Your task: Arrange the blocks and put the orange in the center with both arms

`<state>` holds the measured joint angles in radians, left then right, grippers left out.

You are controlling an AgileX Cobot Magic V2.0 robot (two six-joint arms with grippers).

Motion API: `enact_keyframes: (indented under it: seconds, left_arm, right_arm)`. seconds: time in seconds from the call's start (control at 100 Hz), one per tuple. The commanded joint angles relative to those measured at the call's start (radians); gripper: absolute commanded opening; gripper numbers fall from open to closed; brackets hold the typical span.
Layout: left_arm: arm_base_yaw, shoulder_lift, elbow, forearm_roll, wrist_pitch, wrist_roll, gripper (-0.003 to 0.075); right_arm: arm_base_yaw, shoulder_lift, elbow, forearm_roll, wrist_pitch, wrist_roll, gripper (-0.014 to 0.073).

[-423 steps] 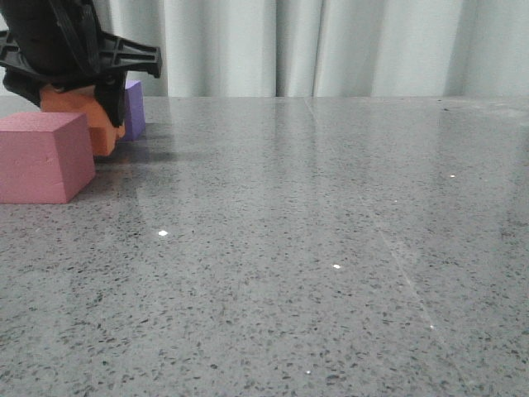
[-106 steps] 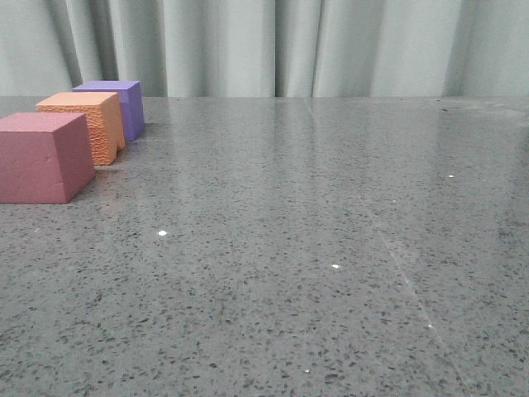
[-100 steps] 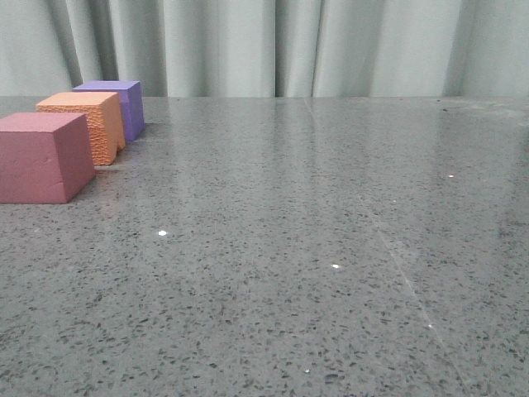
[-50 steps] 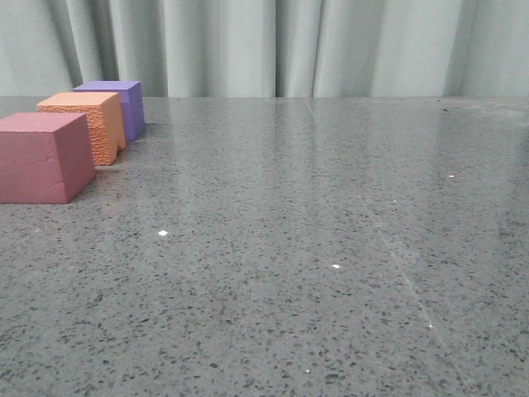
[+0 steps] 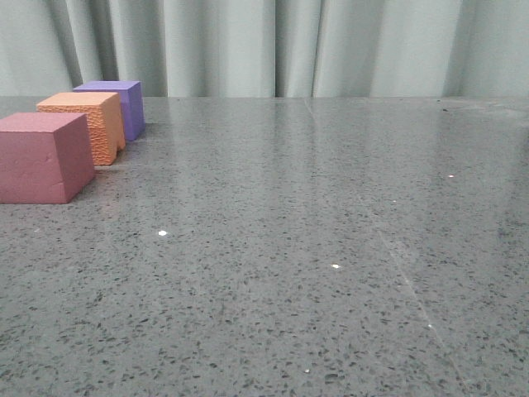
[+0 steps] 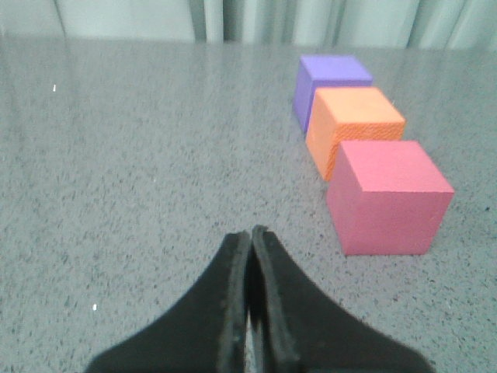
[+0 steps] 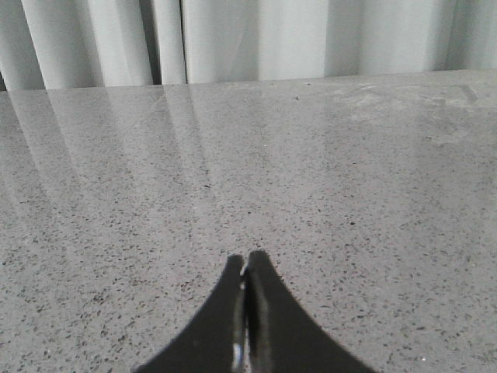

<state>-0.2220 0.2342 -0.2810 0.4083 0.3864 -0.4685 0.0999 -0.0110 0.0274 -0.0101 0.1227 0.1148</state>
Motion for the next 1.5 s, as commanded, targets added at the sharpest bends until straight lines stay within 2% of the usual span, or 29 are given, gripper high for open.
enact_keyframes:
  seconds: [0.0, 0.05, 0.11, 0.21, 0.32, 0.52, 0.61, 1.49]
  left_arm:
    - [0.069, -0.027, 0.014, -0.147, -0.171, 0.174, -0.0019]
    - [0.118, -0.044, 0.052, -0.238, -0.229, 0.275, -0.0019]
    - [0.162, -0.061, 0.1, -0.286, -0.293, 0.332, -0.0019]
    - [0.202, -0.098, 0.177, -0.291, -0.396, 0.334, -0.0019]
    - [0.202, -0.143, 0.245, -0.291, -0.448, 0.334, -0.0019]
    - [0.202, -0.231, 0.331, -0.289, -0.457, 0.334, -0.0019]
    - [0.202, -0.274, 0.331, -0.289, -0.418, 0.334, -0.0019]
    - [0.202, -0.271, 0.331, -0.287, -0.426, 0.334, -0.0019]
  right_arm:
    - [-0.004, -0.024, -0.014, 0.001, -0.087, -0.007, -0.0068]
    - [-0.004, -0.024, -0.014, 0.001, -0.087, -0.007, -0.0068]
    - [-0.004, -0.024, -0.014, 0.001, -0.087, -0.007, -0.0068]
    - [-0.004, -0.024, -0.014, 0.001, -0.087, -0.007, -0.0068]
    - [-0.004, -0.024, -0.014, 0.001, -0.087, -0.007, -0.0068]
    - [-0.004, -0.024, -0.014, 0.001, -0.087, -0.007, -0.0068]
    - [-0.004, -0.024, -0.014, 0.001, -0.086, -0.007, -0.0068]
    - [-0.004, -0.024, -0.014, 0.001, -0.085, -0.007, -0.0068]
